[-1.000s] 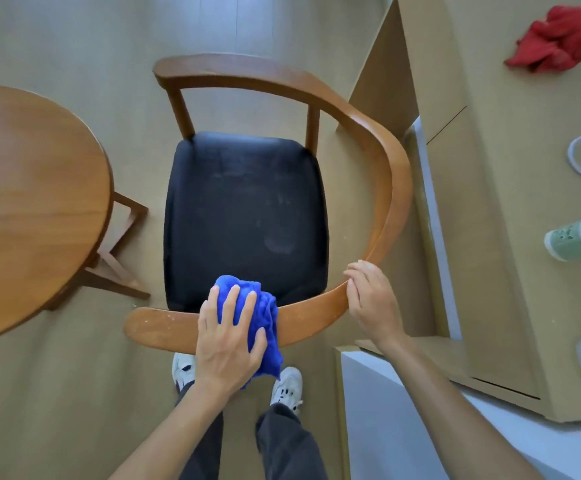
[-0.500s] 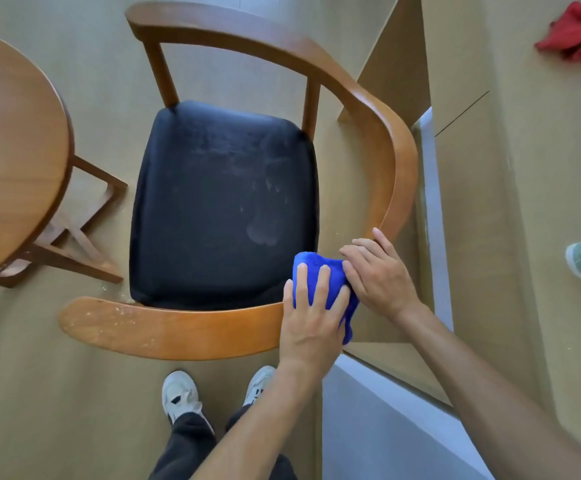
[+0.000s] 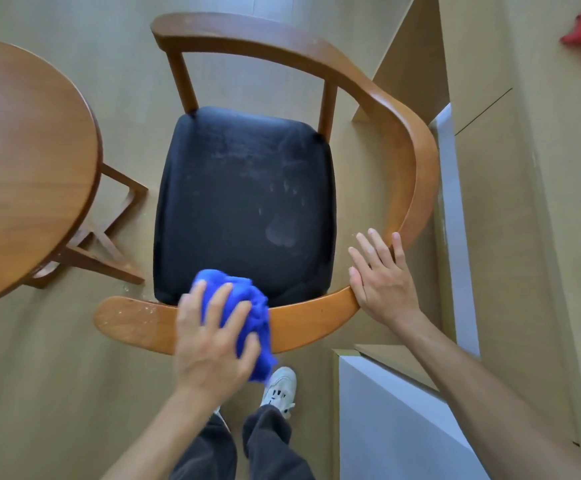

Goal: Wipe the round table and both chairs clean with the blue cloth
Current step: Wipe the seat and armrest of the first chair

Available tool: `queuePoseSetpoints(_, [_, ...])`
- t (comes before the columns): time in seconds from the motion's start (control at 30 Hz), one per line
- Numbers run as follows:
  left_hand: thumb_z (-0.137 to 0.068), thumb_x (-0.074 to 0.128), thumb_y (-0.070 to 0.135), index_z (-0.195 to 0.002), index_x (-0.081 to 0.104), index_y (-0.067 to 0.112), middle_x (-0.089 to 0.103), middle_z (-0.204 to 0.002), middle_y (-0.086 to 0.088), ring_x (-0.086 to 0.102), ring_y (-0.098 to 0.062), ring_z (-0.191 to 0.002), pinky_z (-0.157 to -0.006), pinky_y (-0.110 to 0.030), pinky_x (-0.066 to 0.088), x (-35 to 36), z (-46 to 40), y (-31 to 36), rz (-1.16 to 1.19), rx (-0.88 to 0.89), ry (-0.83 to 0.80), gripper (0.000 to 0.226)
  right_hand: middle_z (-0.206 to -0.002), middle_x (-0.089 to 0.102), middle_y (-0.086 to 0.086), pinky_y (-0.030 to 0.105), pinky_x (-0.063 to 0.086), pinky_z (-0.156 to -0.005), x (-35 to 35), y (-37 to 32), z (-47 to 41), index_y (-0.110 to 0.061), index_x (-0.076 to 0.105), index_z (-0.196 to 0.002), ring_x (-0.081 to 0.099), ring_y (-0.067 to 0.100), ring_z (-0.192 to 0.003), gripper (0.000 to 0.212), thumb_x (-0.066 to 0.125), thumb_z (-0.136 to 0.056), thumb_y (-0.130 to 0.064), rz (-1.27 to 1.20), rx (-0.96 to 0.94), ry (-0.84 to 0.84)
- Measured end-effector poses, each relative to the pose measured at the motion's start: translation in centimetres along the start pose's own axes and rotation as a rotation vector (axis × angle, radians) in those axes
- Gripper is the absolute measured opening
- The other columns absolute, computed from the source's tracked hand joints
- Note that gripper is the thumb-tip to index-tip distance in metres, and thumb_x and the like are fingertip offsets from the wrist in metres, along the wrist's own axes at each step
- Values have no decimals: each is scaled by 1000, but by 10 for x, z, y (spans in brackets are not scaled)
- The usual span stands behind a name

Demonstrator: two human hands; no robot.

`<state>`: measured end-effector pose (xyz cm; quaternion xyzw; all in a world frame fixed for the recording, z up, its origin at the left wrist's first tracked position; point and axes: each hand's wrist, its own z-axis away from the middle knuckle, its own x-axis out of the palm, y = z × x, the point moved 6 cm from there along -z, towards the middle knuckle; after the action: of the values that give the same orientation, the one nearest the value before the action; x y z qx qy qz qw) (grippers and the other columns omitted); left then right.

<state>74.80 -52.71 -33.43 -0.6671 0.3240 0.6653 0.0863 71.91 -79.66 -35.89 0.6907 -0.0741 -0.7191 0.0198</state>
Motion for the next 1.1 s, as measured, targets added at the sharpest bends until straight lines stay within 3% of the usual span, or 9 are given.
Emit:
queuePoseSetpoints(0.13, [-75, 63, 39, -110, 70, 15, 59, -129, -16, 46, -50, -123, -104, -61, 34, 26, -23, 91, 71, 38, -116, 43, -131, 59, 16, 54, 31, -111, 0, -15, -2, -4, 69, -112, 49, 32, -130, 40, 39, -96, -24, -63, -156, 80])
queuePoseSetpoints(0.23, [-77, 60, 39, -108, 68, 19, 58, -130, -13, 47, -46, -124, -104, -57, 36, 32, -28, 91, 62, 92, -115, 38, -125, 64, 14, 49, 35, -106, 0, -19, -5, -6, 73, -104, 56, 31, -122, 39, 39, -94, -24, -111, -157, 130])
queuePoseSetpoints(0.37, [-72, 65, 25, -95, 72, 11, 63, -121, -14, 50, -48, -117, -95, -56, 41, 1, 0, 3, 87, 148, -40, 28, -122, 65, 16, 48, 34, -108, 2, -19, -5, -6, 73, -102, 58, 34, -118, 45, 33, -95, -26, -124, -162, 95])
queuePoseSetpoints(0.47, [-72, 59, 19, -96, 74, 6, 63, -120, -17, 48, -48, -119, -97, -55, 42, -35, 9, -94, 53, 98, -11, 31, -121, 65, 18, 48, 31, -109, 5, -19, -6, -5, 73, -102, 58, 36, -117, 52, 27, -96, -28, -127, -142, 63])
queuePoseSetpoints(0.63, [-76, 45, 24, -101, 71, 1, 62, -116, -16, 54, -38, -112, -101, -40, 42, -58, -6, -176, 204, -288, 15, 43, -118, 66, 19, 48, 31, -108, 6, -18, -6, -4, 74, -100, 59, 37, -113, 53, 27, -96, -29, -121, -120, 49])
queuePoseSetpoints(0.73, [-71, 49, 16, -90, 72, 1, 65, -109, -15, 56, -41, -107, -97, -42, 45, -57, -6, -151, 193, -265, 101, 34, -117, 66, 19, 47, 32, -106, 6, -18, -7, -4, 74, -99, 60, 38, -111, 52, 28, -95, -29, -131, -113, 57])
queuePoseSetpoints(0.87, [-62, 60, 14, -78, 70, 7, 68, -105, -10, 57, -44, -106, -80, -47, 48, -33, -13, -52, 124, 20, 45, 21, -116, 66, 20, 47, 32, -105, 6, -19, -8, -3, 74, -99, 60, 39, -109, 53, 28, -95, -29, -125, -117, 46])
queuePoseSetpoints(1.0, [-73, 61, 29, -89, 65, 14, 62, -119, -10, 51, -43, -117, -92, -50, 44, 6, -20, 48, 171, 99, -116, 22, -114, 67, 19, 46, 32, -103, 6, -17, -7, -4, 73, -98, 60, 38, -107, 54, 26, -95, -30, -95, -102, 16])
queuePoseSetpoints(1.1, [-73, 62, 23, -89, 67, 11, 62, -119, -13, 52, -44, -114, -94, -49, 44, 1, -13, 15, 146, 198, -70, 21, -111, 68, 19, 46, 33, -102, 4, -17, -8, -3, 74, -96, 62, 38, -105, 59, 22, -98, -32, -92, -121, 16])
